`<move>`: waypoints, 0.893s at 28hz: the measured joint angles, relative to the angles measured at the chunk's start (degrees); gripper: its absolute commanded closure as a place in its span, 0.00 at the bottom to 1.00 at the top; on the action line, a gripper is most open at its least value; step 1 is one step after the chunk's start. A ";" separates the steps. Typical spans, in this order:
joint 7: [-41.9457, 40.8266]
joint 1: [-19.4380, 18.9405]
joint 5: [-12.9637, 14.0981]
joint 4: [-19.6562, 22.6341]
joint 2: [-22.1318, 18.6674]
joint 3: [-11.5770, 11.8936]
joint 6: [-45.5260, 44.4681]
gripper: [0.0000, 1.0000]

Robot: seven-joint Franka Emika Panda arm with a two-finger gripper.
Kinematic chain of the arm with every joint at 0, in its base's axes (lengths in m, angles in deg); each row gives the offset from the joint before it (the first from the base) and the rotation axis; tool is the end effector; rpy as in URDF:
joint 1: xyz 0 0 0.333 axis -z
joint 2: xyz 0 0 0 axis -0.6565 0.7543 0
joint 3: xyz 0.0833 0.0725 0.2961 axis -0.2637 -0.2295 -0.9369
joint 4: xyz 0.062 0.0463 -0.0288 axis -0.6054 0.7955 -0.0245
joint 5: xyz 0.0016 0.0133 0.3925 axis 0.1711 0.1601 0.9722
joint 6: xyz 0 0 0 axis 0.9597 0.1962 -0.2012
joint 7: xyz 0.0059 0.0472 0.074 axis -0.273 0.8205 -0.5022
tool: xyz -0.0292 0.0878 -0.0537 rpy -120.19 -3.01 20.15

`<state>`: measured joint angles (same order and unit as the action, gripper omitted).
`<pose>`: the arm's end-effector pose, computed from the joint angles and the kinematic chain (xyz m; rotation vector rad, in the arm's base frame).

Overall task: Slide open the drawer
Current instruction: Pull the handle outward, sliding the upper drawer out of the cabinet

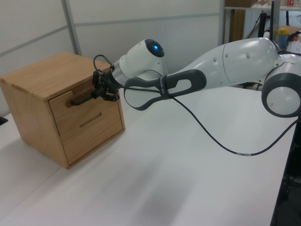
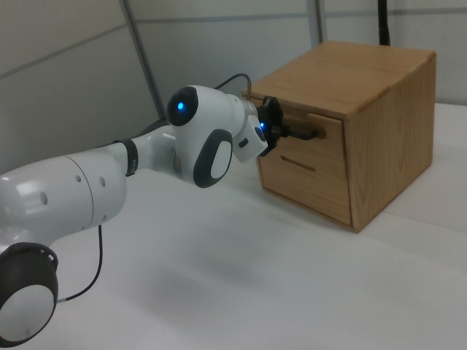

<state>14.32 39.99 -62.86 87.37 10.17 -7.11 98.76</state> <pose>0.7570 0.0418 0.5102 -1.6895 1.5867 -0.7777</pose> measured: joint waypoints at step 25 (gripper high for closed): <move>0.35 -0.22 0.01 13.84 -10.38 -0.01 0.36 1.00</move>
<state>14.67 39.77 -62.85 101.21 -0.21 -7.12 99.12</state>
